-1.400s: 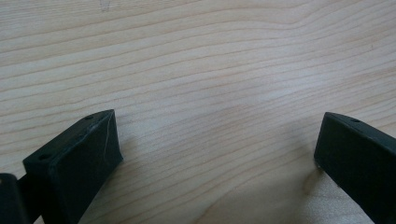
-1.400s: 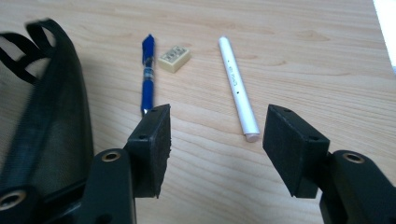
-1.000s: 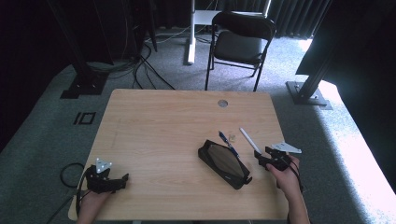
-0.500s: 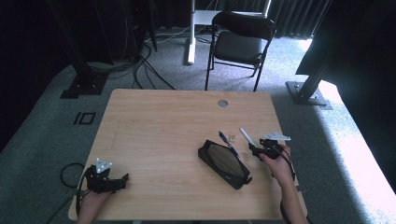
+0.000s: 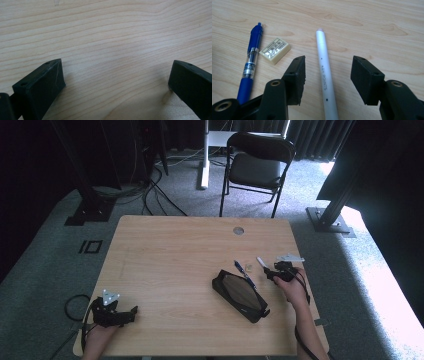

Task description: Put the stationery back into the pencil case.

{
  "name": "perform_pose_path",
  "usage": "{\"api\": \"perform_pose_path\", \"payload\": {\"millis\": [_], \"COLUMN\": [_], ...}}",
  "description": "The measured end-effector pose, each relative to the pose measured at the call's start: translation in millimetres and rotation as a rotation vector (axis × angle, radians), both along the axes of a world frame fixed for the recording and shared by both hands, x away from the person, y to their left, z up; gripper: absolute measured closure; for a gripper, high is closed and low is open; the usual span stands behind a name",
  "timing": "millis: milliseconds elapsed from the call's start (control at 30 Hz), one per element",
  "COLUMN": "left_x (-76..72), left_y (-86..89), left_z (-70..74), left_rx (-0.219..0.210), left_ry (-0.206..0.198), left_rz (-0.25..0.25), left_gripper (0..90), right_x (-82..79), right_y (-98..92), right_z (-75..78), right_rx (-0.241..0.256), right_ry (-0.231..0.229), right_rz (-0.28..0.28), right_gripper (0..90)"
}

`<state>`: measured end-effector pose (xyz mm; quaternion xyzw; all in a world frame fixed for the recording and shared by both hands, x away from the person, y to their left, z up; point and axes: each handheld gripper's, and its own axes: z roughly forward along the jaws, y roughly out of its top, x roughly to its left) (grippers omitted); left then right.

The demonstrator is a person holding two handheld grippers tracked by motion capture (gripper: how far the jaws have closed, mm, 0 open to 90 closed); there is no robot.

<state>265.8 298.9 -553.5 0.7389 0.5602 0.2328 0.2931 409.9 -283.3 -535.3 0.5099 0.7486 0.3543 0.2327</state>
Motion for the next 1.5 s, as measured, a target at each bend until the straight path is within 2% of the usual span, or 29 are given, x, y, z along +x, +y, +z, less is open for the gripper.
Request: {"api": "perform_pose_path", "payload": {"millis": [67,133,433,700,800,900,1033,1233,1400,1500], "left_x": [0.0,0.0,0.0,0.0,0.0,0.0,0.0,-0.1,-0.1,-0.1], "left_y": [0.0,0.0,0.0,0.0,0.0,0.0,0.0,-0.1,-0.1,-0.1], "left_z": [0.0,0.0,0.0,0.0,0.0,0.0,0.0,-0.1,-0.1,-0.1], "left_rx": [0.0,0.0,0.0,0.0,0.0,0.0,0.0,0.0,0.0,0.0], "left_ry": [0.0,0.0,0.0,0.0,0.0,0.0,0.0,0.0,0.0,0.0], "left_rz": [0.0,0.0,0.0,0.0,0.0,0.0,0.0,0.0,0.0,0.0], "left_gripper": [0.6,0.6,0.6,0.5,0.6,0.6,0.6,0.6,0.6,0.6], "right_x": [2.6,4.8,8.7,8.9,8.8,8.1,7.3,7.8,6.0,2.7], "right_y": [2.5,4.1,5.2,9.4,10.1,8.6,9.6,11.6,9.6,3.4], "right_z": [-1.6,-4.0,-5.5,-10.6,-11.6,-12.5,-11.8,-10.0,-8.8,-3.5], "right_rx": [-0.002,-0.028,-0.032,-0.071,-0.066,-0.031,-0.021,-0.012,-0.017,0.007], "right_ry": [0.003,0.008,0.011,0.04,0.041,0.05,0.063,0.083,0.094,0.098], "right_rz": [0.005,0.004,0.01,0.017,0.019,0.009,-0.018,-0.058,-0.061,-0.064], "right_gripper": [46.9,49.1,52.3,64.6,65.4,71.1,77.3,78.5,78.5,78.6]}}
